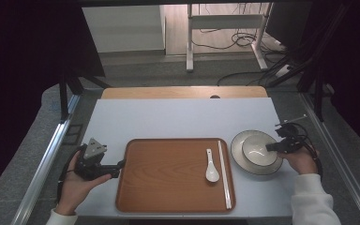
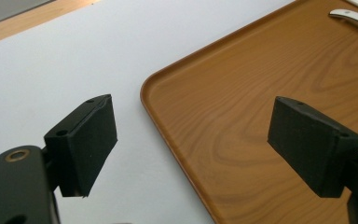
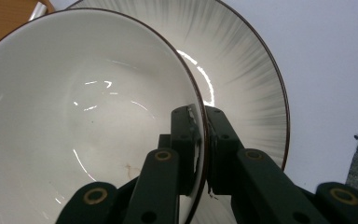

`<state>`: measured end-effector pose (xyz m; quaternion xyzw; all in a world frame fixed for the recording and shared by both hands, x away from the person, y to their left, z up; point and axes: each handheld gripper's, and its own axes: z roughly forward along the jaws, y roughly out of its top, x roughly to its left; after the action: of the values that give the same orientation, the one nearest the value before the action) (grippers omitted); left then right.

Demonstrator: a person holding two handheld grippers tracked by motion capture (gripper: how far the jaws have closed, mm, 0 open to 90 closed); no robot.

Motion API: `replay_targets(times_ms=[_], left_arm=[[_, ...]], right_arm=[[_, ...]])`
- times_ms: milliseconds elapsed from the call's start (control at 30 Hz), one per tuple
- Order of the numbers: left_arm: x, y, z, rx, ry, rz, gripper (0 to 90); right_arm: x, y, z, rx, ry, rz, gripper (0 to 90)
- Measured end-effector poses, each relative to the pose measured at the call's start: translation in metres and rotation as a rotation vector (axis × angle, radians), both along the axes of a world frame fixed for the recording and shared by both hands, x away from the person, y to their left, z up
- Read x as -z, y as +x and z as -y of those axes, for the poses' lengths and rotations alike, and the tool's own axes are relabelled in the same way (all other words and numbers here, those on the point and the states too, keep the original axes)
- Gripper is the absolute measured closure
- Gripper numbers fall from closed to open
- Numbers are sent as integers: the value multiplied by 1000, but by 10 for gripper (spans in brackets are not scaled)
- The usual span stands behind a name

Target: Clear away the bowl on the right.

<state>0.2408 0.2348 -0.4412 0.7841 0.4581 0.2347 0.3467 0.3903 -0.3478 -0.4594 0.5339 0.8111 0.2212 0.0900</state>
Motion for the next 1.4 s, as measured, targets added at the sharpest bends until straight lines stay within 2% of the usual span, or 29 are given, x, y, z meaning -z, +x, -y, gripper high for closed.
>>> replay_targets(times_ms=[200,333,400,533,700,933,1067,1200,1400], left_arm=[[0,0,-1,-7,-5,2,149],[0,0,-1,-5,-5,1,149],[0,0,-1,-5,-5,0,149],[1,1,-1,-7,-4,-1,150],[2,1,1,-6,-2,-3,150],[2,1,1,-1,4,-7,149],[2,1,2,0,5,-7,149],[3,1,3,4,8,-9,150],[3,1,2,3,7,-10,149]], right_arm=[[-6,-2,0,-2,38,33,826],[-9,-4,1,14,34,53,825],[-10,-4,4,20,59,58,824],[-15,-6,8,6,108,67,824],[-25,-11,-1,-27,114,97,824],[-43,-19,-24,-109,146,146,823],[-52,-23,-44,-165,159,167,823],[-54,-25,-67,-236,172,166,823],[-53,-26,-100,-315,164,153,823]])
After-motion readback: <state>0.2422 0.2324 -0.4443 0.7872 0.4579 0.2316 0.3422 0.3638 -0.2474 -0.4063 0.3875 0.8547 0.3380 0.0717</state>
